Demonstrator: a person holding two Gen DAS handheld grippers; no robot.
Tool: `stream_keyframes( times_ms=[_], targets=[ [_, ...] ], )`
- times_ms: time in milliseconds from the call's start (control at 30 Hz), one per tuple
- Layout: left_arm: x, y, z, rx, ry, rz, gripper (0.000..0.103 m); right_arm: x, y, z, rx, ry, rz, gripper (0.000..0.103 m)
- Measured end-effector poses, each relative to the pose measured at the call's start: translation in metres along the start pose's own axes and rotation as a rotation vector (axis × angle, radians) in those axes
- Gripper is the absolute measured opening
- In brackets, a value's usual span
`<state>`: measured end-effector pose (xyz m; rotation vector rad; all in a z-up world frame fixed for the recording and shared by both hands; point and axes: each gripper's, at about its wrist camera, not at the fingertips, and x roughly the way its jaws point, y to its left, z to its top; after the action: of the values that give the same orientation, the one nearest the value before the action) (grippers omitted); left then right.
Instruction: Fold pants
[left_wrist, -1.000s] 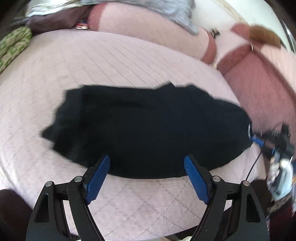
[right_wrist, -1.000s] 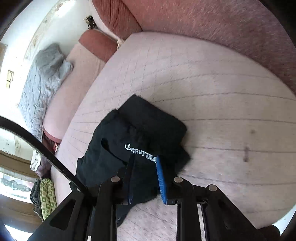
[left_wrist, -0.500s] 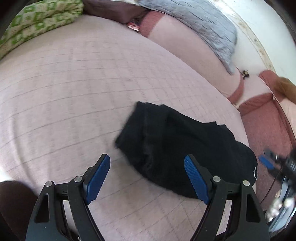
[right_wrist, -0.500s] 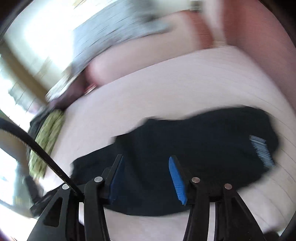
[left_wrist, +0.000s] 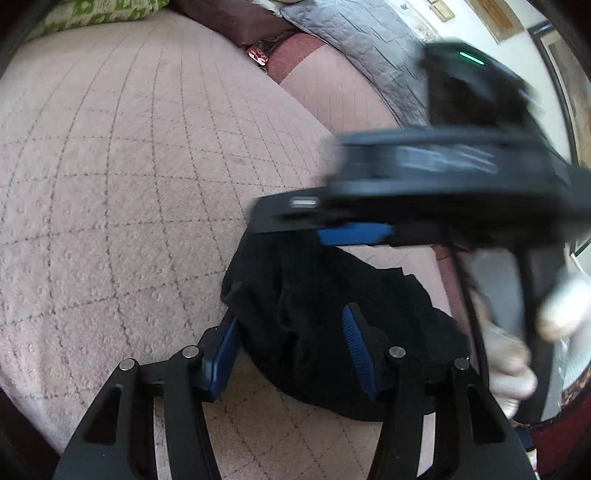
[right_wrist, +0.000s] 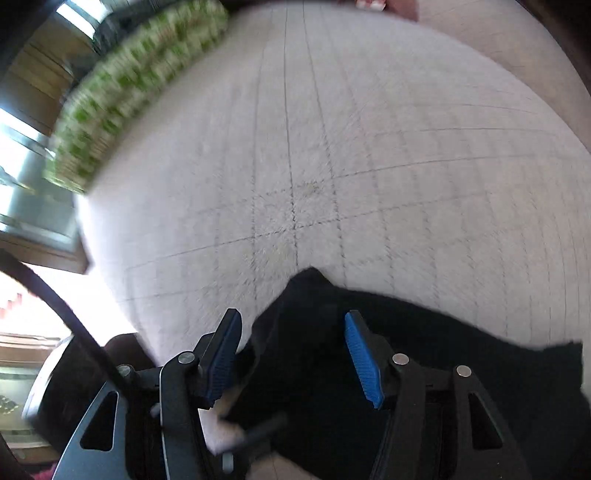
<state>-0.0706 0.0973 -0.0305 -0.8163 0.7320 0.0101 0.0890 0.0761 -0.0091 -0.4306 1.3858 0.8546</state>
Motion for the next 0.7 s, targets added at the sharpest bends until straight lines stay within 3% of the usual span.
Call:
stream_keyframes(
  times_ms=[133, 233, 300, 367, 400, 433, 467, 533, 700],
  targets=[
    [0.002, -0.003, -0.001, 0.004, -0.008, -0.006, 0.058, 0.040, 0.018, 0.024, -0.013, 0.139, -0.085, 0.089],
    [0.004, -0.006, -0.002, -0.004, -0.016, -0.020, 0.064, 0.051, 0.027, 0.032, -0.046, 0.185, -0.132, 0.089],
    [0.004, -0.009, -0.004, 0.008, -0.023, -0.015, 0.068, 0.053, 0.033, 0.033, -0.085, 0.201, -0.159, 0.083],
    [0.007, -0.016, -0.005, 0.043, -0.016, 0.017, 0.063, 0.056, 0.043, 0.036, -0.107, 0.193, -0.203, 0.059],
    [0.008, -0.019, -0.005, 0.055, -0.008, 0.023, 0.040, 0.053, 0.043, 0.034, -0.116, 0.181, -0.232, 0.050],
    [0.010, -0.019, -0.005, 0.052, 0.010, 0.014, 0.025, 0.048, 0.041, 0.030, -0.124, 0.173, -0.253, 0.035],
    [0.015, -0.017, -0.005, 0.028, 0.053, -0.012, 0.020, 0.044, 0.042, 0.028, -0.124, 0.159, -0.257, 0.029],
    [0.015, -0.016, -0.006, -0.007, 0.061, -0.030, 0.020, 0.034, 0.042, 0.021, -0.117, 0.117, -0.248, 0.023],
    [0.002, -0.042, -0.009, 0.051, 0.046, -0.030, 0.020, -0.001, 0.035, -0.008, -0.095, 0.005, -0.208, 0.022]
  ],
)
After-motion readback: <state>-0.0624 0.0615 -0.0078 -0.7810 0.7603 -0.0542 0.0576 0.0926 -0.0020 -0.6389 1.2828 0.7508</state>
